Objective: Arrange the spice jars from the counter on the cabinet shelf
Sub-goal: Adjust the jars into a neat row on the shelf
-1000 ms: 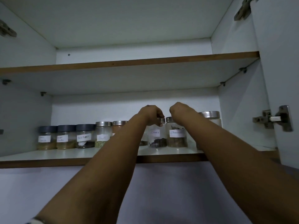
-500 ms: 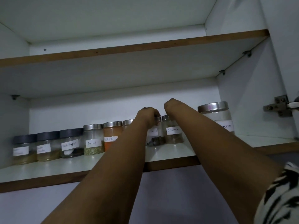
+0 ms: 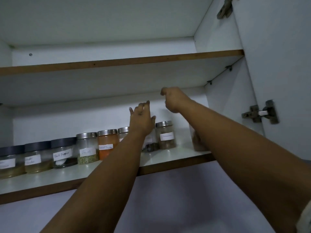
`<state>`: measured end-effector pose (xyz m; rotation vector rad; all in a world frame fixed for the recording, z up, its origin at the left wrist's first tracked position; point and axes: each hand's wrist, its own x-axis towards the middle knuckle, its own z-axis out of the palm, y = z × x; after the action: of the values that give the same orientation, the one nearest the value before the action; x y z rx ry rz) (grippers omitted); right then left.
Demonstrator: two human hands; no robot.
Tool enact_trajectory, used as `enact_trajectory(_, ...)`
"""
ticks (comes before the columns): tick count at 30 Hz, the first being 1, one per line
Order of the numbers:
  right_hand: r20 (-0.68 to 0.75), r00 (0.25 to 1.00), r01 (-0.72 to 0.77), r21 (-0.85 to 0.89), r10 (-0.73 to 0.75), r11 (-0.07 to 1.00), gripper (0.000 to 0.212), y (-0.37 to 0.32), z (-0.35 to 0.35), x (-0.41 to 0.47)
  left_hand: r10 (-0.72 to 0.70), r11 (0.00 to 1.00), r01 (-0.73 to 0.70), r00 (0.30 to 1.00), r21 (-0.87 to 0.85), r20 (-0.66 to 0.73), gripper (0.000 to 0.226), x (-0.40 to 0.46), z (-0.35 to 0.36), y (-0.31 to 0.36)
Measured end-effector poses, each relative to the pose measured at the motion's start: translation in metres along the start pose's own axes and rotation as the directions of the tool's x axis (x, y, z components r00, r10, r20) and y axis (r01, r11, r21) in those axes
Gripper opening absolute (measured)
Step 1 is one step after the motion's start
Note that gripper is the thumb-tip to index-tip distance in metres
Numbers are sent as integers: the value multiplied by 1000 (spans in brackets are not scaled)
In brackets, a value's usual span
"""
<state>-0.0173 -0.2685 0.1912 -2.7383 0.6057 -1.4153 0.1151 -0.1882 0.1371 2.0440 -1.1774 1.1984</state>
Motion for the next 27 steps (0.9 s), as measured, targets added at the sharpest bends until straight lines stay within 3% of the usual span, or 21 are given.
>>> enact_trajectory(3,11,1000,-15,-142,17,990,31,10,-43,-23,183,981,-180,982,77,-38,35,-35,-25,44)
enact_trajectory(5,104,994,-7,-243,33,970,32,20,-64,-43,286,958,-279,937,63,-202,23,-85,-22,72)
enact_trajectory(8,294,939,-70,-340,177,938,42,36,-84,-62,206,973,-228,930,-39,-305,34,-154,-2,99)
enact_trajectory(11,424,853,-207,-260,304,943,37,48,-96,-64,96,986,-139,919,-87,-382,35,-158,7,109)
enact_trajectory(14,381,885,-179,-251,267,951,29,54,-91,-64,59,986,-118,911,-121,-409,34,-150,8,113)
enact_trajectory(21,302,946,43,-481,120,876,31,59,-46,-56,44,979,-136,869,-153,-493,28,-154,15,113)
enact_trajectory(27,393,914,114,-490,102,864,40,81,17,-36,53,975,-163,834,-153,-549,25,-155,23,110)
